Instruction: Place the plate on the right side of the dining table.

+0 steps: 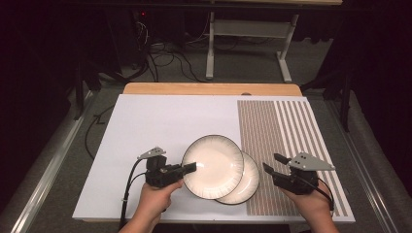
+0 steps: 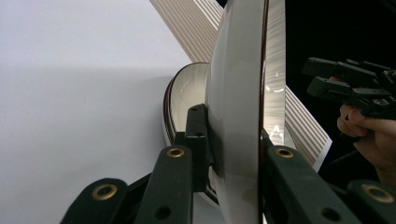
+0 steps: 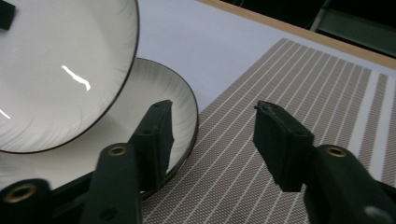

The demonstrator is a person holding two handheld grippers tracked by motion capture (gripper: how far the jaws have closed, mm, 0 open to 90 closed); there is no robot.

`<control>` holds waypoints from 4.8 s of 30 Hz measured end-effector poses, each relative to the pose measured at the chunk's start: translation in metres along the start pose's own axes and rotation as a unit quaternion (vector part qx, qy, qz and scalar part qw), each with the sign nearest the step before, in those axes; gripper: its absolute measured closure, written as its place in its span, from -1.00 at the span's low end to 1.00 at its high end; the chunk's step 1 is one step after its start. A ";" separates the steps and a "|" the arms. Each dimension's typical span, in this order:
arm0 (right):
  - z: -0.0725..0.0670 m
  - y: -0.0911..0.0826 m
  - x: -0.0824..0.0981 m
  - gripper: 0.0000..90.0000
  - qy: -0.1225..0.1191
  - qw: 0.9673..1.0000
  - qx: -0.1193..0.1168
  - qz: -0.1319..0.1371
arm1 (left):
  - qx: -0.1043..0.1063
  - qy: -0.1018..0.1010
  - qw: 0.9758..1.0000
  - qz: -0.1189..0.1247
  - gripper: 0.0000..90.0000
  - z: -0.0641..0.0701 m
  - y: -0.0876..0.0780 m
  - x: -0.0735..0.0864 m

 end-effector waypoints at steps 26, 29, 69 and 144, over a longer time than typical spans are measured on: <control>0.019 -0.019 0.001 -0.99 0.045 0.996 0.016 0.073 | -0.044 0.178 0.979 0.090 0.76 0.005 -0.024 -0.014; 0.017 -0.019 -0.001 -0.99 0.042 0.996 0.016 0.072 | -0.042 0.184 0.978 0.087 0.75 0.005 -0.024 -0.014; -0.054 0.077 -0.053 -0.23 0.027 0.993 -0.110 0.038 | -0.045 0.220 0.971 0.078 0.75 0.008 -0.027 -0.013; 0.044 -0.026 -0.014 0.95 0.097 0.991 -0.022 0.087 | -0.027 0.216 0.976 -0.003 0.74 0.090 0.081 -0.034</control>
Point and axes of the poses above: each handheld gripper's, and its own axes: y roughly forward along the jaws, x roughly out of its underside, z roughly to its right, the point moved 5 cm from there along y, roughly forward along the jaws, and after that the axes turned 11 degrees about -y, right-handed, at the moved point
